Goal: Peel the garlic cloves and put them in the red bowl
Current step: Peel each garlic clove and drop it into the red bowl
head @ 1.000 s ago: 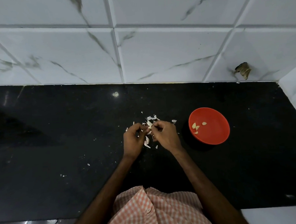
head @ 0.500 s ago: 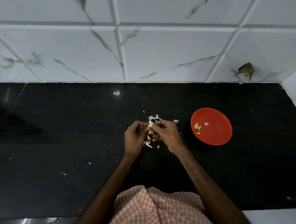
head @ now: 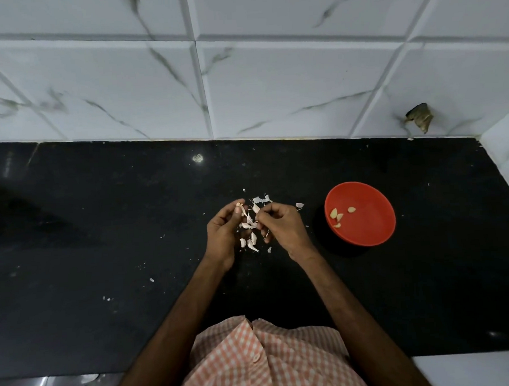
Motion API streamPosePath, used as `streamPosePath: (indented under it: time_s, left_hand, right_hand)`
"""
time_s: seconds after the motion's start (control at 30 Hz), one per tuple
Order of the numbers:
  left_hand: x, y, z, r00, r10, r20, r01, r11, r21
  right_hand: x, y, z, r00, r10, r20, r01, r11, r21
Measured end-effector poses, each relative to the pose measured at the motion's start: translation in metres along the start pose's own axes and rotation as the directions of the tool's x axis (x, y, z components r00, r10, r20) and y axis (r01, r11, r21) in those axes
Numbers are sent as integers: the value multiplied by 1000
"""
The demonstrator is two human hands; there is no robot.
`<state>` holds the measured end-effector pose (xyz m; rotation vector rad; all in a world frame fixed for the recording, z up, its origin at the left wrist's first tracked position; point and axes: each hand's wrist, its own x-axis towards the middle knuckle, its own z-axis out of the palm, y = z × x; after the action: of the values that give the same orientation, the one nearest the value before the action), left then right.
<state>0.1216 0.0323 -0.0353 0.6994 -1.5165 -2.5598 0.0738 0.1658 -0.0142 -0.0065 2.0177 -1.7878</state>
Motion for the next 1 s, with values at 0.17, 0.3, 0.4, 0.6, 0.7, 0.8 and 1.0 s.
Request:
streamPosePath:
  time_s: [0.17,0.3,0.4,0.6,0.7,0.8,1.0]
  left_hand:
    - [-5,-2,0,998,52,41,-54,996,69]
    - [-4,-4,0,995,95,43,-100,986,131]
    - [-4,-4,2,995,94,43,-99,989,114]
    - [-4,-1,6,1000,-10,15,11,997,-70]
    - [-3,2,9,997,-81,3,80,983,-165]
    - [3,7,3,994,-94,-56,78,966,-245]
    - [4,7,-3,996,-84,-40,78,987,-143]
  right_hand:
    - [4,-6,0,1000,4,31,-4,1000,15]
    - [6,-7,5,1000,-6,15,7,997,-74]
    - [9,-3,7,1000,-12,16,13,998,-69]
    - [7,-5,12,994,50,94,-49,999,-13]
    - [5,-9,12,988,74,135,-76,997,15]
    - [2,-8,8,979,94,184,-97,995,9]
    - [6,9,-6,999,-40,17,43,987,-158]
